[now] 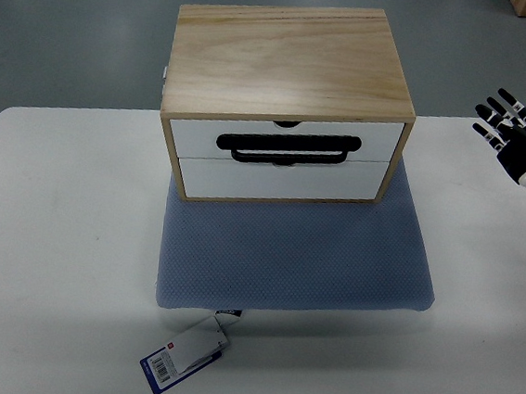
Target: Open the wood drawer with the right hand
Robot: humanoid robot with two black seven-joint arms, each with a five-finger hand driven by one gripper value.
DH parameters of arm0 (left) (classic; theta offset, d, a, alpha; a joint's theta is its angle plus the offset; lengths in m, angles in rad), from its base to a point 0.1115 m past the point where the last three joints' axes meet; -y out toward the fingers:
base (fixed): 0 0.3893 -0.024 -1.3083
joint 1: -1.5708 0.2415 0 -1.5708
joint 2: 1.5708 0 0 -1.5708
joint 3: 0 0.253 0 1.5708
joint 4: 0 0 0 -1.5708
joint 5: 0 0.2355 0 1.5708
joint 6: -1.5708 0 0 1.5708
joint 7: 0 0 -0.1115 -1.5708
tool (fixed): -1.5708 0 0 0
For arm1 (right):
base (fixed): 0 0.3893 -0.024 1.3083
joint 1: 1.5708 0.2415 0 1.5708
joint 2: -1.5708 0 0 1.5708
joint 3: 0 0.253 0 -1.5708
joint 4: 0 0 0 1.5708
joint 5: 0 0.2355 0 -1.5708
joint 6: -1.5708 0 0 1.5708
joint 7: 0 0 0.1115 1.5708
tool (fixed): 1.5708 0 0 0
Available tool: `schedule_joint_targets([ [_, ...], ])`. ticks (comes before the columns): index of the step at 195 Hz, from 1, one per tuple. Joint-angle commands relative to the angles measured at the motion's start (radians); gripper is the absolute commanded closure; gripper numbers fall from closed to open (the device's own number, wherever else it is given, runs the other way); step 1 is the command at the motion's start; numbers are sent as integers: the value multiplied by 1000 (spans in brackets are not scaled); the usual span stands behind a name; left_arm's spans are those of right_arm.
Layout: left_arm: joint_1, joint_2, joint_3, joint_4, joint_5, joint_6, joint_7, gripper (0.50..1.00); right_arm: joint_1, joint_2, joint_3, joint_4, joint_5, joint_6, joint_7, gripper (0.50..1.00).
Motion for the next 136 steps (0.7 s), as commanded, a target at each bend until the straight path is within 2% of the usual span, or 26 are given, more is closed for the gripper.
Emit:
schedule_joint_targets([
  [1, -1, 0, 0, 0, 0, 0, 0, 500, 0, -3, 6, -1, 2, 0, 0, 566],
  [107, 1, 0, 0, 0, 0, 0, 0, 500, 18, -26, 6, -60, 9, 0, -2, 566],
  [135, -1, 0, 0, 0, 0, 0, 0, 500, 23, -86, -11, -60, 15, 8, -2, 568],
  [136, -1, 0, 0, 0, 0, 0, 0, 500, 23, -126, -37, -61, 15, 20, 3, 568],
])
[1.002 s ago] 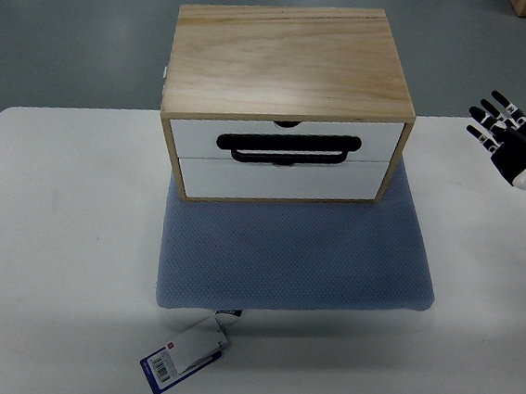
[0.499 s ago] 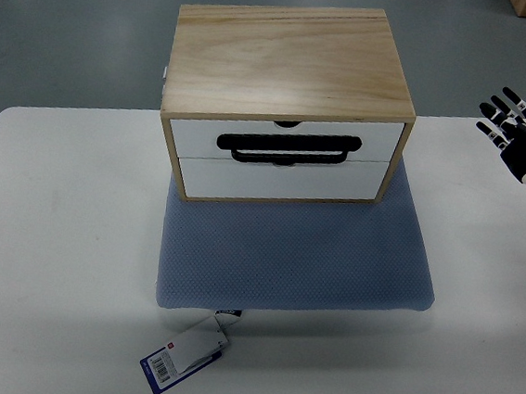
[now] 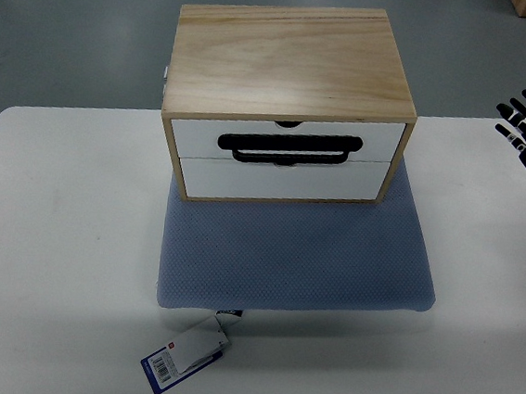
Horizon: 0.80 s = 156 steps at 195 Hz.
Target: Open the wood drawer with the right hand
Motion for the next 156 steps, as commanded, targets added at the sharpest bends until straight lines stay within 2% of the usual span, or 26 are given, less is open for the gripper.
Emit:
schedule_joint_targets([
  [1, -1, 0, 0, 0, 0, 0, 0, 500, 2, -68, -34, -2, 5, 18, 5, 568],
  [19, -1, 0, 0, 0, 0, 0, 0, 500, 28, -146, -147, 1, 29, 32, 34, 568],
  [30, -1, 0, 0, 0, 0, 0, 0, 500, 28, -146, -147, 1, 29, 32, 34, 568],
  [31, 1, 0, 0, 0, 0, 0, 0, 500, 75, -201, -237, 3, 64, 32, 75, 570],
  [37, -1, 0, 0, 0, 0, 0, 0, 500, 101, -237, -308, 4, 96, 33, 103, 570],
  [48, -1, 0, 0, 0, 0, 0, 0, 500, 102, -237, -308, 4, 97, 33, 103, 570],
  [49, 1, 0, 0, 0, 0, 0, 0, 500, 150, -296, -424, 13, 162, 36, 144, 570],
  [64, -1, 0, 0, 0, 0, 0, 0, 500, 253, -372, -592, 47, 248, 44, 188, 570],
  [80, -1, 0, 0, 0, 0, 0, 0, 500, 339, -415, -707, 84, 279, 65, 199, 570],
  [104, -1, 0, 0, 0, 0, 0, 0, 500, 473, -490, -830, 144, 278, 183, 203, 570],
  [115, -1, 0, 0, 0, 0, 0, 0, 500, 473, -490, -830, 144, 278, 184, 203, 570],
  [116, -1, 0, 0, 0, 0, 0, 0, 500, 529, -517, -865, 173, 268, 209, 199, 570],
  [118, -1, 0, 0, 0, 0, 0, 0, 500, 542, -522, -874, 179, 267, 214, 199, 570],
  [128, -1, 0, 0, 0, 0, 0, 0, 500, 601, -534, -919, 204, 255, 231, 195, 570],
  [138, -1, 0, 0, 0, 0, 0, 0, 500, 602, -535, -919, 204, 255, 231, 195, 570],
  [139, -1, 0, 0, 0, 0, 0, 0, 500, 667, -536, -966, 224, 224, 254, 192, 568],
  [149, -1, 0, 0, 0, 0, 0, 0, 500, 733, -538, -1015, 242, 180, 291, 192, 570],
  [156, -1, 0, 0, 0, 0, 0, 0, 500, 734, -538, -1015, 242, 179, 291, 192, 570],
])
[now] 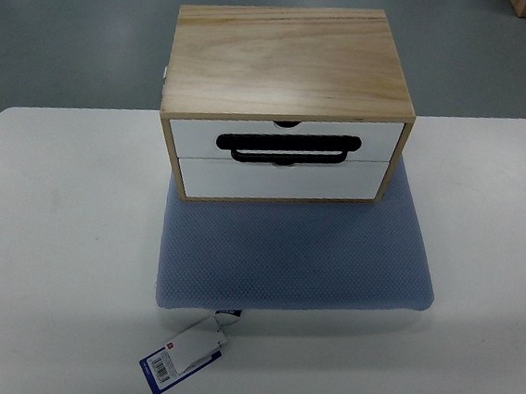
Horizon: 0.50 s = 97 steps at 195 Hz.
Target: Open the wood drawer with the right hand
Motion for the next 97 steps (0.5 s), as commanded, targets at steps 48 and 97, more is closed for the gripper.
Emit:
schedule_joint_targets([
  [48, 0, 0, 0, 0, 0, 0, 0, 500, 344, -3, -260, 111, -199, 152, -5, 570],
  [97, 1, 0, 0, 0, 0, 0, 0, 500, 672, 95, -599, 168, -222, 192, -7, 568],
])
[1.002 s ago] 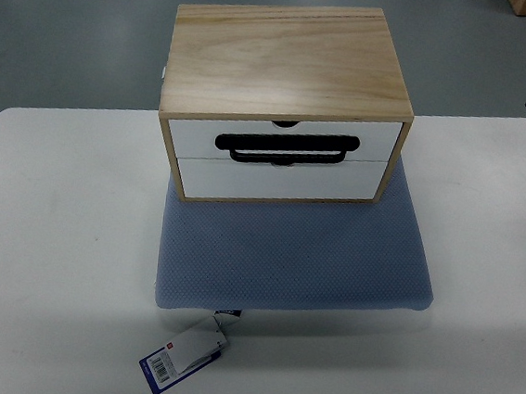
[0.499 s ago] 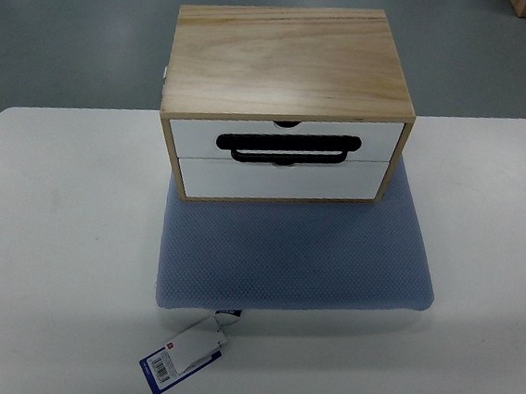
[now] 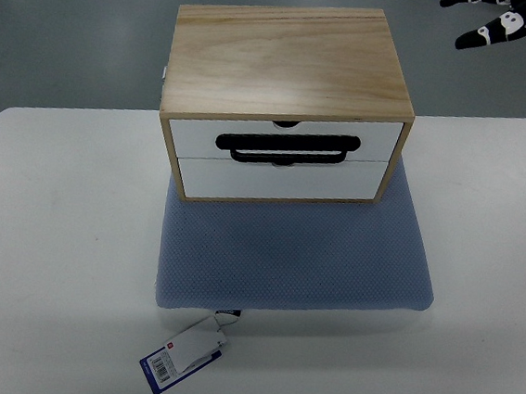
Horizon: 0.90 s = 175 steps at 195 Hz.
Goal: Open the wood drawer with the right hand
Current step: 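Swing the right hand over the cabinet down to the upper drawer handle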
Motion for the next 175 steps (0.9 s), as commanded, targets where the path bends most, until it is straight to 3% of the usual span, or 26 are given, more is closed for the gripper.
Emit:
schedule_joint_targets([
  [1, -1, 0, 0, 0, 0, 0, 0, 500, 111, 64, -127, 22, -1, 2, 0, 570],
  [48, 1, 0, 0, 0, 0, 0, 0, 500, 247, 192, -272, 83, 0, 2, -3, 570],
  [72, -1, 0, 0, 0, 0, 0, 0, 500, 353, 313, -384, 134, 2, 2, -39, 572],
  [135, 1, 0, 0, 0, 0, 0, 0, 500, 365, 448, -434, 140, 71, 1, -115, 572],
  [175, 1, 0, 0, 0, 0, 0, 0, 500, 337, 509, -445, 140, 88, -77, -167, 572],
])
